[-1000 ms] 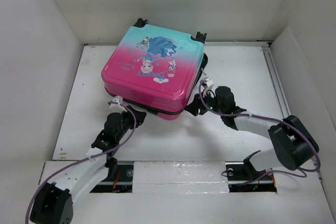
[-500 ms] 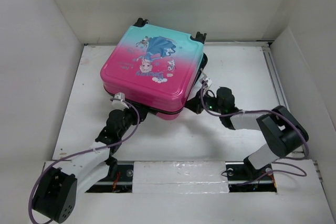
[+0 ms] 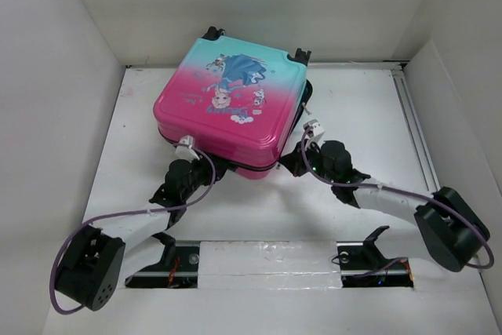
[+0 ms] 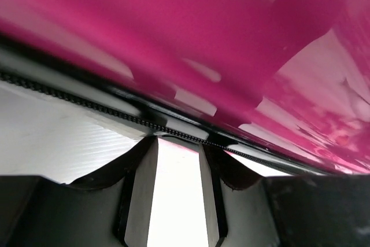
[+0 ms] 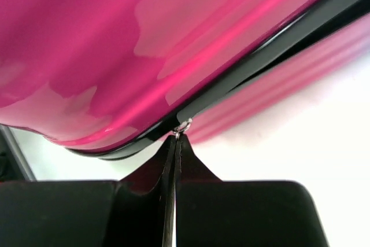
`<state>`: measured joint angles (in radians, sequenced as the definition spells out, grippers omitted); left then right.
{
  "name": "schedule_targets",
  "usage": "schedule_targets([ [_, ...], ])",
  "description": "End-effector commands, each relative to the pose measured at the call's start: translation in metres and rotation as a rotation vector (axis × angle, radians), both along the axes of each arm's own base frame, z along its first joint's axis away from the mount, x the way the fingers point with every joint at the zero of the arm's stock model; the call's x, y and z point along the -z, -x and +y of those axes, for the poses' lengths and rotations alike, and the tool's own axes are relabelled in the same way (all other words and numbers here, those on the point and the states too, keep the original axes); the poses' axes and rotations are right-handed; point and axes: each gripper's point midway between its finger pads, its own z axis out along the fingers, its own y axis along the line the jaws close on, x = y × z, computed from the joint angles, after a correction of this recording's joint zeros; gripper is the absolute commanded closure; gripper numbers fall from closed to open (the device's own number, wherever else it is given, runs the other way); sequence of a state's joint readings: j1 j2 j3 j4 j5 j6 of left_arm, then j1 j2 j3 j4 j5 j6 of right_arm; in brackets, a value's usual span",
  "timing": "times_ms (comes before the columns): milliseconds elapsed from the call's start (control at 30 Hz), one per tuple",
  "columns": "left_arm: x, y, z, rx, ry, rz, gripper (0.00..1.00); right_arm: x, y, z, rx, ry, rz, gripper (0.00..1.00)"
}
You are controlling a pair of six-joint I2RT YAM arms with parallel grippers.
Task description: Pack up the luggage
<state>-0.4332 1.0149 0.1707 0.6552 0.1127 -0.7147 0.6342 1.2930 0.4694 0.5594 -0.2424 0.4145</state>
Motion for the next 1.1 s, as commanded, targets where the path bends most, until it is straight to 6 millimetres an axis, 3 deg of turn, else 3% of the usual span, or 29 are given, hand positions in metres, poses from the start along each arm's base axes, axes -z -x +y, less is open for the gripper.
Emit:
schedule_targets([
  [0, -0.061, -0.029, -0.026, 0.013, 0.074, -0.182, 0.71, 0.004, 0.039, 0.009, -0.056, 0.064, 0.047, 1.0],
  [200, -0.083, -0.037, -0.06, 0.02, 0.107, -0.216, 0.71, 0.034, 0.082, 0.019, -0.102, 0.124, 0.178, 1.0],
  [233, -0.08, -0.033, -0.071, 0.042, 0.101, -0.206, 0.71, 0.037, 0.095, 0.026, -0.123, 0.135, 0.183, 1.0],
  [367, -0.086, -0.029, -0.096, 0.06, 0.122, -0.207, 0.71, 0.028, 0.115, 0.048, -0.106, 0.108, 0.207, 1.0],
  [433, -0.093, -0.028, -0.109, 0.061, 0.163, -0.205, 0.71, 0.025, 0.117, 0.058, -0.074, 0.094, 0.206, 1.0],
  [500, -0.086, -0.019, -0.132, 0.117, 0.156, -0.187, 0.71, 0.01, 0.103, 0.07, 0.004, 0.081, 0.159, 1.0],
  [533, -0.084, -0.017, -0.141, 0.136, 0.15, -0.178, 0.71, 0.018, 0.099, 0.076, 0.024, 0.095, 0.166, 1.0],
  [633, -0.092, -0.011, -0.15, 0.137, 0.141, -0.189, 0.68, 0.007, 0.075, 0.081, 0.11, 0.116, 0.09, 1.0],
  [667, -0.09, -0.013, -0.141, 0.102, 0.121, -0.194, 0.65, 0.009, 0.07, 0.075, 0.129, 0.141, 0.088, 1.0],
  [700, -0.107, -0.011, -0.131, 0.078, 0.132, -0.231, 0.61, 0.005, 0.06, 0.068, 0.157, 0.136, 0.089, 1.0],
  [800, -0.105, -0.011, -0.089, -0.051, 0.022, -0.233, 0.4, 0.003, 0.051, 0.05, 0.17, 0.109, 0.107, 1.0],
  [833, -0.129, -0.005, -0.073, -0.085, 0.056, -0.278, 0.35, 0.008, 0.05, 0.043, 0.175, 0.126, 0.102, 1.0],
  [900, -0.129, -0.002, -0.044, -0.173, 0.017, -0.282, 0.26, 0.001, 0.049, 0.039, 0.178, 0.105, 0.096, 1.0],
  [933, -0.148, 0.003, -0.029, -0.216, 0.053, -0.313, 0.24, 0.007, 0.054, 0.039, 0.155, 0.114, 0.11, 1.0],
  [967, -0.14, 0.003, -0.014, -0.258, 0.009, -0.292, 0.22, 0.008, 0.055, 0.036, 0.151, 0.111, 0.115, 1.0],
  [1033, -0.164, -0.004, 0.008, -0.354, 0.051, -0.305, 0.18, 0.008, 0.061, 0.041, 0.105, 0.104, 0.131, 1.0],
  [1067, -0.173, -0.014, 0.029, -0.43, 0.063, -0.312, 0.14, 0.013, 0.065, 0.041, 0.09, 0.112, 0.141, 1.0],
])
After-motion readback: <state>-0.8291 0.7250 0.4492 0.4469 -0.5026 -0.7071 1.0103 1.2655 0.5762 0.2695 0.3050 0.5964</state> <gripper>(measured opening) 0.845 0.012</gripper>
